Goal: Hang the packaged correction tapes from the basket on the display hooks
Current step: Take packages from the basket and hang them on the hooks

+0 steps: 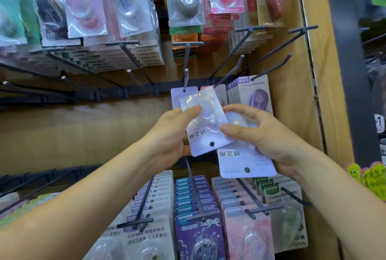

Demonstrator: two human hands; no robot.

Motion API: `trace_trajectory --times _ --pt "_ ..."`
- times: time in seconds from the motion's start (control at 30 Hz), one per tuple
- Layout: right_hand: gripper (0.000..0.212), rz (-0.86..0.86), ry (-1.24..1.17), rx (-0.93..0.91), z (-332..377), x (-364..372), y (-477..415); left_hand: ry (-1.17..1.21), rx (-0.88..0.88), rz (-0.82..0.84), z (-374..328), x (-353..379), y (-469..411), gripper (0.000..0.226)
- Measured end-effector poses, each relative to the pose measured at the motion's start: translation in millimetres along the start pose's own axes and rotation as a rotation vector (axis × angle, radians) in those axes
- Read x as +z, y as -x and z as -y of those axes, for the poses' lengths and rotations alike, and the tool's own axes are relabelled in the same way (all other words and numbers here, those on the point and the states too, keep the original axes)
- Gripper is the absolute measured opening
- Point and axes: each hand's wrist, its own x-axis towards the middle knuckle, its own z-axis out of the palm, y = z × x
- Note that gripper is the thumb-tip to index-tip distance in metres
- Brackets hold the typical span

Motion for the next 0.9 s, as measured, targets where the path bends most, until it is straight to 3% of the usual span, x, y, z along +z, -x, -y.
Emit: trace_trajectory --times 0.13,0.27,0.4,0.5,0.57,0.63,0.7,0.77,0.9 --pt "0.022 -0.128 0.094 -0.019 -0.3 -3.5 -1.4 -0.166 0.114 -0.003 -7.6 -27.6 5.1 0.028" --pt "0.023 -0.134 0.182 -0.016 4.1 1.3 -4.4 -0.399 0.054 0.314 -27.2 -48.6 15.7 0.036" --pt "0.040 0.129 0.147 0.012 9.9 3.0 -1.5 -0.667 0.028 0.476 -41.5 -44.9 16.4 0.044" --pt "0.031 0.331 0.146 0.059 13.5 4.0 3.5 -0.767 0.014 0.467 -47.1 -41.5 18.6 0.045" --pt "0.035 0.336 0.118 0.080 13.4 3.7 5.2 -0.788 0.053 0.411 -42.8 -41.8 17.9 0.043" --pt "0.033 0.269 0.035 0.062 14.2 3.6 6.9 -0.665 0.117 0.254 -35.2 -41.0 18.3 0.041" --pt "0.022 0.133 -0.094 0.036 17.4 3.3 10.3 -0.322 0.098 0.099 -27.4 -40.3 20.2 0.044" --pt "0.024 0.035 -0.195 0.004 17.9 2.6 13.7 -0.045 0.057 0.045 -20.2 -35.5 28.2 0.050" --pt "0.035 -0.016 -0.254 -0.073 15.2 11.6 22.5 0.104 0.142 0.034 -11.8 -12.7 45.5 0.039"
